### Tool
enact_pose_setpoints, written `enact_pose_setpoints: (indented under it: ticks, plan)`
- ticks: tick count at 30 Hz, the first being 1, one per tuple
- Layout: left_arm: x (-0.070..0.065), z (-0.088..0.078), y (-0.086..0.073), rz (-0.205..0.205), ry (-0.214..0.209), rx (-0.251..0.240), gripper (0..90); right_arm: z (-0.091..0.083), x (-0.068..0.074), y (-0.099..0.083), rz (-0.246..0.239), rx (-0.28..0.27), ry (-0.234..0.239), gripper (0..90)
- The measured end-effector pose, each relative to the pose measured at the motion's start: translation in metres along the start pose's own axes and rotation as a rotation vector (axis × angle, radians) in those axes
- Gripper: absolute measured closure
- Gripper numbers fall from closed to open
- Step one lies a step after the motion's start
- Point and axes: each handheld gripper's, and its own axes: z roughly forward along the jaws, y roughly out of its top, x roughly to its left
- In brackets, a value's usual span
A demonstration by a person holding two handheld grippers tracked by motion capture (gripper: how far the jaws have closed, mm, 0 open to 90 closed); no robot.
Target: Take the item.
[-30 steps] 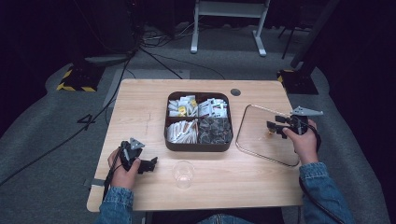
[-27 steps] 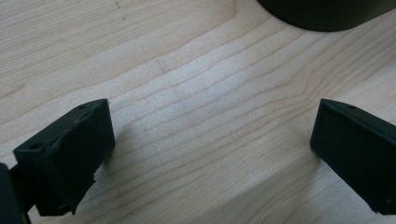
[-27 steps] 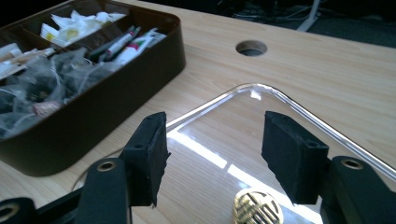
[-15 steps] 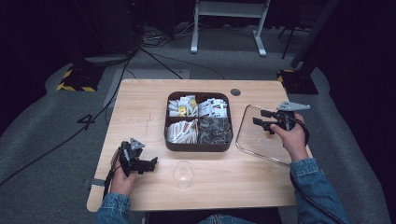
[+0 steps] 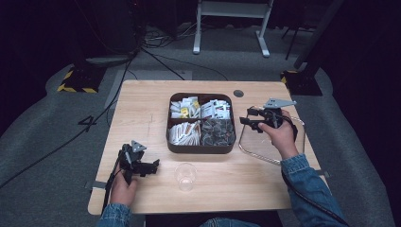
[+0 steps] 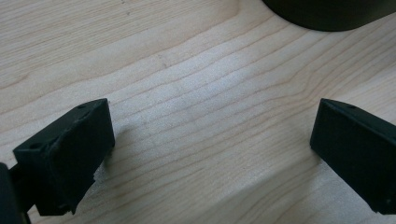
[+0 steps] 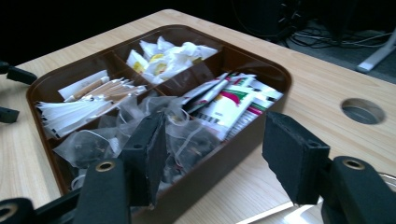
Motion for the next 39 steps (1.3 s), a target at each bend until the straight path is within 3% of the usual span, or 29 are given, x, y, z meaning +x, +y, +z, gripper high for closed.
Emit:
enact_pose_setpoints:
  ticks: [15, 20, 31, 36, 39]
  plan:
    - [-0.001, -0.001, -0.001, -0.013, 0.006, -0.001, 0.1, 0.024, 0.025, 0.003, -0.031, 0.022, 0.056, 40.6]
    - [-0.001, -0.001, -0.001, -0.013, 0.006, -0.001, 0.2, 0.029, 0.031, -0.002, -0.016, 0.033, 0.068, 40.2]
    - [-0.001, -0.001, -0.001, -0.01, 0.004, -0.001, 0.2, 0.054, 0.045, -0.006, -0.047, 0.1, 0.124, 41.3]
    - [-0.001, -0.001, -0.001, -0.01, 0.004, -0.001, 0.2, 0.071, 0.049, -0.008, -0.066, 0.15, 0.15, 46.1]
    - [-0.001, -0.001, -0.001, -0.01, 0.003, -0.001, 0.2, 0.079, 0.052, -0.011, -0.103, 0.188, 0.163, 57.2]
